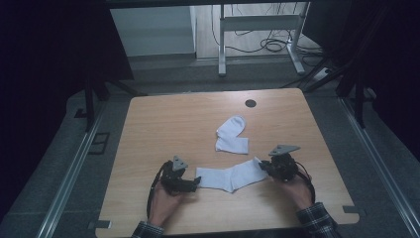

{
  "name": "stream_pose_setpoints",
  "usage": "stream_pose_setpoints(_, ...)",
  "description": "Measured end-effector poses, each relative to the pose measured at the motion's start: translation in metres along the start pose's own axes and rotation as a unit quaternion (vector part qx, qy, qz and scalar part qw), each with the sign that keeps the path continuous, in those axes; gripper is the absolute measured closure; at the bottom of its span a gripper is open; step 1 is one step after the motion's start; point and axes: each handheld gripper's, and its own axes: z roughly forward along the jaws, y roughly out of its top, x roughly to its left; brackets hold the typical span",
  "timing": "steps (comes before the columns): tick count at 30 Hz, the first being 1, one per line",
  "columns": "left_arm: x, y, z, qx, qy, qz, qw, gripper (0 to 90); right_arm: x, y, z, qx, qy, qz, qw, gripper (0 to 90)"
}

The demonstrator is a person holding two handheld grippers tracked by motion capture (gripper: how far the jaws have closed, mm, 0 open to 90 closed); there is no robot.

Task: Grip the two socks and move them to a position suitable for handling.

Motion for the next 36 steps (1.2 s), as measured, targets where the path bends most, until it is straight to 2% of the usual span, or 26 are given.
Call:
stream_pose_setpoints(3, 0.000, 0.000, 0.000, -0.001, -0.001, 0.000, 1.0000, 10.7, -0.007, -0.006, 0.000, 0.007, -0.012, 0.009, 0.9999, 75.1)
stream_pose_setpoints(4, 0.001, 0.000, -0.001, -0.004, -0.002, 0.000, 1.0000, 10.7, -0.012, -0.011, -0.001, 0.008, -0.017, 0.018, 0.9997, 70.9)
stream_pose_setpoints(10, 0.002, -0.001, -0.004, -0.019, -0.006, -0.004, 0.9998, 10.8, -0.013, -0.007, -0.011, -0.010, -0.036, 0.013, 0.9992, 62.6)
stream_pose_setpoints(15, 0.002, -0.002, -0.006, -0.022, -0.002, -0.002, 0.9998, 10.8, -0.007, -0.002, -0.007, -0.012, -0.032, 0.004, 0.9994, 58.7)
stream_pose_setpoints(21, 0.002, -0.003, -0.005, -0.012, 0.005, 0.006, 0.9999, 10.9, -0.007, -0.010, 0.007, 0.012, -0.037, 0.000, 0.9993, 55.6)
stream_pose_setpoints(29, 0.002, -0.003, -0.006, -0.004, 0.000, 0.008, 1.0000, 11.5, -0.002, -0.019, 0.002, 0.009, -0.030, -0.005, 0.9995, 55.9)
stream_pose_setpoints(34, 0.002, -0.004, -0.006, -0.004, -0.006, 0.008, 0.9999, 11.4, -0.001, -0.025, -0.002, 0.005, -0.024, 0.000, 0.9997, 52.6)
stream_pose_setpoints(36, 0.003, -0.003, -0.007, -0.004, -0.009, 0.013, 0.9999, 10.7, -0.002, -0.026, -0.005, -0.001, -0.020, 0.006, 0.9998, 50.6)
